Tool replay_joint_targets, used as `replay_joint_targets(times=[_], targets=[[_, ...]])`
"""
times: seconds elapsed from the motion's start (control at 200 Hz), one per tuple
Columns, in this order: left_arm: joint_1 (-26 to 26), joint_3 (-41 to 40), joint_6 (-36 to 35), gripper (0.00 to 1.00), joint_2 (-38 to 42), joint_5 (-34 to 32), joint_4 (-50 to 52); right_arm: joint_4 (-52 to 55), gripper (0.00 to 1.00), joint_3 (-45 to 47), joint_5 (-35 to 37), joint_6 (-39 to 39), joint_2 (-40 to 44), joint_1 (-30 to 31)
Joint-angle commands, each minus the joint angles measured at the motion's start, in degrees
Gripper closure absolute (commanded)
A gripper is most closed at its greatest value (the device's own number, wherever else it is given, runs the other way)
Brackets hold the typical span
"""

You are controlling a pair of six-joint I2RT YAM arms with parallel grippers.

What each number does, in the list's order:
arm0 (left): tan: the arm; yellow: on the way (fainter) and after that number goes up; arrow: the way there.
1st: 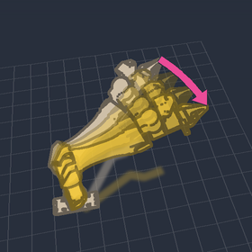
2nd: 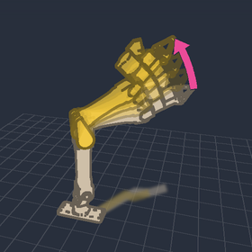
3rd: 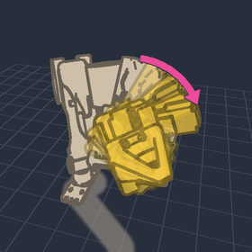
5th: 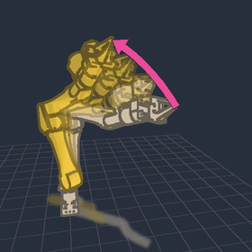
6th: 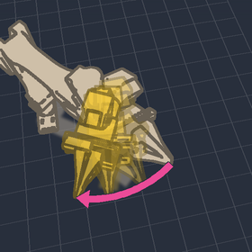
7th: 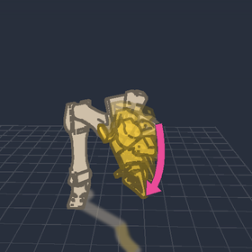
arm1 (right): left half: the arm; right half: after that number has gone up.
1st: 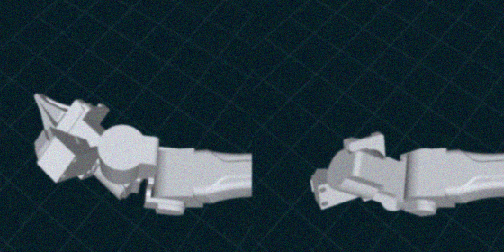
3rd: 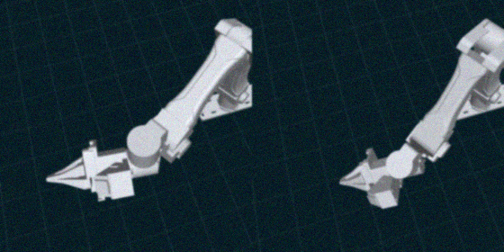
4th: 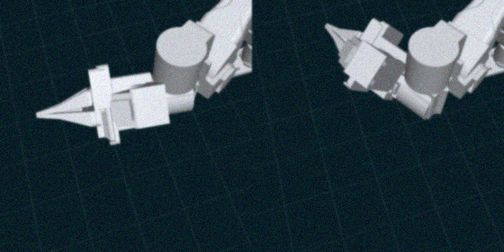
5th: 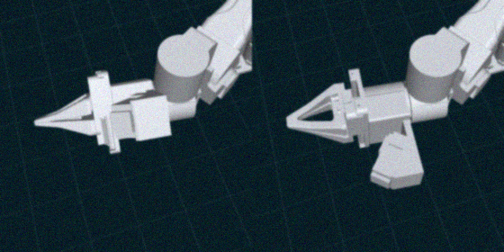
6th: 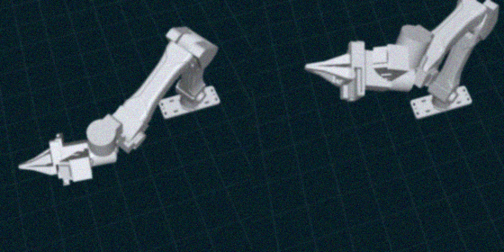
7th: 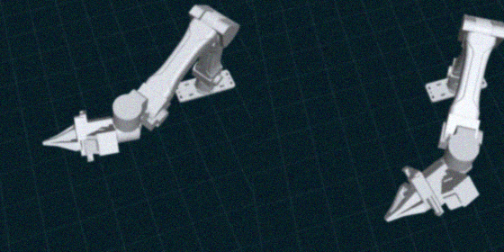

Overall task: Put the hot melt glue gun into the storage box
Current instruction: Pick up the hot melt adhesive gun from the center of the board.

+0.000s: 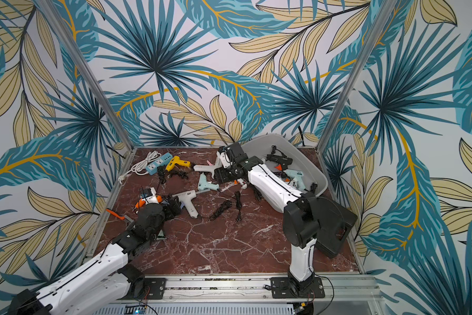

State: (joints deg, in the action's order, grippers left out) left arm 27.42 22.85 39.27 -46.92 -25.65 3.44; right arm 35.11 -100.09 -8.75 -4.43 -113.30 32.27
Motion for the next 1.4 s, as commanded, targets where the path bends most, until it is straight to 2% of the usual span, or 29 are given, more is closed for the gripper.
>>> replay_joint_targets(times=[0.0,0.195,0.346,0.531,0.666,0.806,1.102,1.287,1.392], targets=[[-3.3,-2.4,2.8,0.0,2.9,3.6,1.6,6.1,0.29,-4.9,5.0,6.4,-6.3,1.9],[-7.5,-4.8,4.4,0.0,4.8,7.3,1.0,9.3,0.31,-13.8,6.9,9.4,-15.8,2.1],[-8.5,-5.1,4.3,0.0,4.5,8.5,0.9,10.0,0.32,-18.0,5.2,10.7,-19.6,2.1],[-8.7,-4.8,3.7,0.0,3.5,10.2,0.3,10.6,0.32,-22.4,7.5,12.8,-24.2,2.1],[-8.8,-4.4,3.3,0.0,2.8,11.0,-0.1,11.4,0.38,-26.3,8.6,13.6,-27.7,2.1],[-8.7,-4.4,2.9,0.0,2.2,12.2,-1.1,12.4,0.44,-29.3,6.1,13.3,-30.5,2.1],[-8.7,-4.3,2.8,0.0,1.4,13.2,-2.1,13.7,0.53,-26.5,0.5,13.0,-30.3,2.5],[-8.7,-4.5,3.0,0.0,1.4,13.4,-2.2,13.7,0.63,-21.3,0.4,13.2,-28.1,3.5],[-8.7,-4.6,3.2,0.0,1.5,13.4,-2.2,13.6,0.64,-18.5,0.2,13.6,-26.4,4.2]])
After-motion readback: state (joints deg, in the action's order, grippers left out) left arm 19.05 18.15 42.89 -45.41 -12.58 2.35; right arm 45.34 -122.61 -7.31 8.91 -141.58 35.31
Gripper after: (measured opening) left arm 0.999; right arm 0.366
